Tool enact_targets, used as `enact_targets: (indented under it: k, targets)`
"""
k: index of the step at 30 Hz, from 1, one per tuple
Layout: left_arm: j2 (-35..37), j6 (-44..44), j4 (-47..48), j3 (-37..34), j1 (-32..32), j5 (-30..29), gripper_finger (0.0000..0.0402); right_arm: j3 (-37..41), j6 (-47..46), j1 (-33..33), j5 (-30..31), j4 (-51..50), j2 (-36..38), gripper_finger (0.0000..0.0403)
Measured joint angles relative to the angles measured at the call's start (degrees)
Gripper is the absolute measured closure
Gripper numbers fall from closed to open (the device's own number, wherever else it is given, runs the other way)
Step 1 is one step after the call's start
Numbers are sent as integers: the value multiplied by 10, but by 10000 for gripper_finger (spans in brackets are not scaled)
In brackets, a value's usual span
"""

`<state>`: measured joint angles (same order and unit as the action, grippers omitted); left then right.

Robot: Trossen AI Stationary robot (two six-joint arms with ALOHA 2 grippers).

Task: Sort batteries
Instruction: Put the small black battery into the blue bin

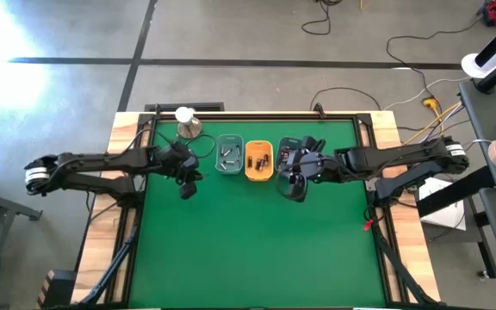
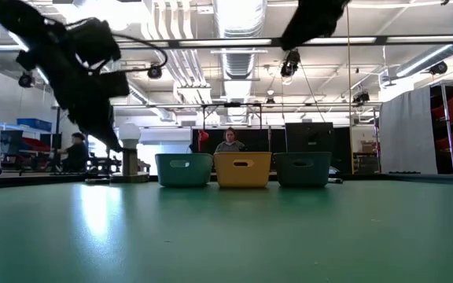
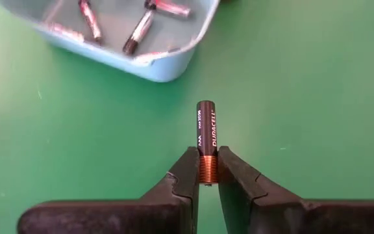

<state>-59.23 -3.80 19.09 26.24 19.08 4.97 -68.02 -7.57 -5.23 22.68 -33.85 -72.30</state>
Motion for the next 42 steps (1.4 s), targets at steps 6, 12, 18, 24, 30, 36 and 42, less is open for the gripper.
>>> enact_targets:
  k: [6, 12, 18, 24, 30, 36, 42]
  targets:
    - [-3, 3, 184, 100, -21, -7, 378, 55, -37, 31, -2, -8, 2, 238]
    - [-3, 31, 129, 171, -31, -7, 378, 100, -49, 53, -6, -14, 9, 234]
    - [-54, 70, -10, 202, -31, -8, 378, 137, -37, 86, -6, -14, 10, 233]
    - [-144, 91, -133, 222, -30, 19, 378, 198, 50, 115, -9, 102, 6, 238]
    - [-233, 91, -259, 249, -31, 42, 378, 250, 97, 189, -164, 220, 6, 234]
    - [-356, 92, -271, 330, -27, 42, 378, 252, 100, 214, -181, 189, 7, 241]
    - [-449, 95, -267, 417, -27, 65, 378, 252, 51, 193, -168, 73, 64, 254]
